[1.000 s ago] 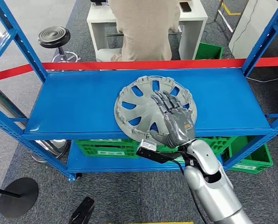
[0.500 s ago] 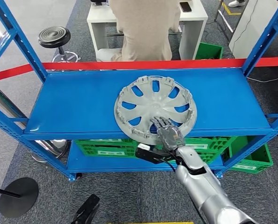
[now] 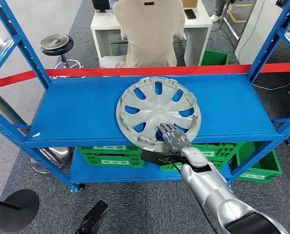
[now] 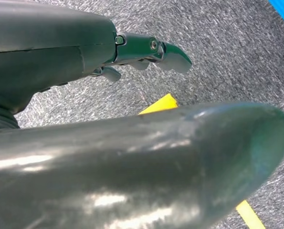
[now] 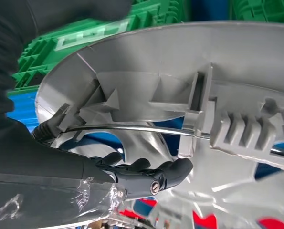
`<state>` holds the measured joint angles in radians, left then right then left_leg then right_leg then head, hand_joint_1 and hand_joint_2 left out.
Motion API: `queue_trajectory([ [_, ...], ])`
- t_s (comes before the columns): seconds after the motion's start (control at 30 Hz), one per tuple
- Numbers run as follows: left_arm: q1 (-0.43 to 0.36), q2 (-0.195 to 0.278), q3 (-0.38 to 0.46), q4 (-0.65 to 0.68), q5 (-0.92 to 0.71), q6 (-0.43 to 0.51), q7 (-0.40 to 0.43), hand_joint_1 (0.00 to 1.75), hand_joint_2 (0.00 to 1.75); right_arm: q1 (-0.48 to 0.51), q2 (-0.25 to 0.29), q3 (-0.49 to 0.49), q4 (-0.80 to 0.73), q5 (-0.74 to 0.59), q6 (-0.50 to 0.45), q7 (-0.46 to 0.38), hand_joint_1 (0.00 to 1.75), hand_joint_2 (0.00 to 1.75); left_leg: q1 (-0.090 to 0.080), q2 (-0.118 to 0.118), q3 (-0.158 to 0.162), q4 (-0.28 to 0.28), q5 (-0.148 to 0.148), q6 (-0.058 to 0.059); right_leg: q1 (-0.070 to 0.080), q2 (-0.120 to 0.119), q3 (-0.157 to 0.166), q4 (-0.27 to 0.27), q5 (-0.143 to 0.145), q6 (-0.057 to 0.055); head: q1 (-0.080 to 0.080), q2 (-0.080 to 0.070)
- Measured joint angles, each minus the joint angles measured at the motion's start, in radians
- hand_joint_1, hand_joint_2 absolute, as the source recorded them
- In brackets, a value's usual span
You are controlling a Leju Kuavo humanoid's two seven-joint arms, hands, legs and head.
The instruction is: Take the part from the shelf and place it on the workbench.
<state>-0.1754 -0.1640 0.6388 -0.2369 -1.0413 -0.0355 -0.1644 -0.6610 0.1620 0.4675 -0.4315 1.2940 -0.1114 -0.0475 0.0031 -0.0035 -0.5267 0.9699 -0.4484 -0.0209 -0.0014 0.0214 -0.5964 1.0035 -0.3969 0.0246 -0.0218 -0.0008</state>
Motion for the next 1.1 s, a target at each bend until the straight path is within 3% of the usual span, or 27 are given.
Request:
queue_trajectory([
  [0.8, 0.0, 0.001, 0.001, 0.0, 0.005, 0.004, -0.004, 0.0, 0.0, -0.008, 0.006, -0.019, 0.018, 0.005, -0.023, -0.013, 1.75, 1.75, 0.0, 0.0, 0.013, 0.0, 0.001, -0.002, 0.0, 0.0, 0.013, -0.001, 0.001, 0.004, 0.0, 0.0],
  [1.1, 0.012, 0.002, 0.01, 0.0, 0.026, 0.023, -0.01, 0.0, 0.0, 0.016, 0.006, -0.032, -0.004, 0.004, -0.128, -0.045, 1.75, 1.75, 0.0, -0.001, 0.009, 0.0, 0.001, 0.0, 0.0, -0.001, 0.011, -0.001, 0.001, 0.006, 0.0, 0.0],
])
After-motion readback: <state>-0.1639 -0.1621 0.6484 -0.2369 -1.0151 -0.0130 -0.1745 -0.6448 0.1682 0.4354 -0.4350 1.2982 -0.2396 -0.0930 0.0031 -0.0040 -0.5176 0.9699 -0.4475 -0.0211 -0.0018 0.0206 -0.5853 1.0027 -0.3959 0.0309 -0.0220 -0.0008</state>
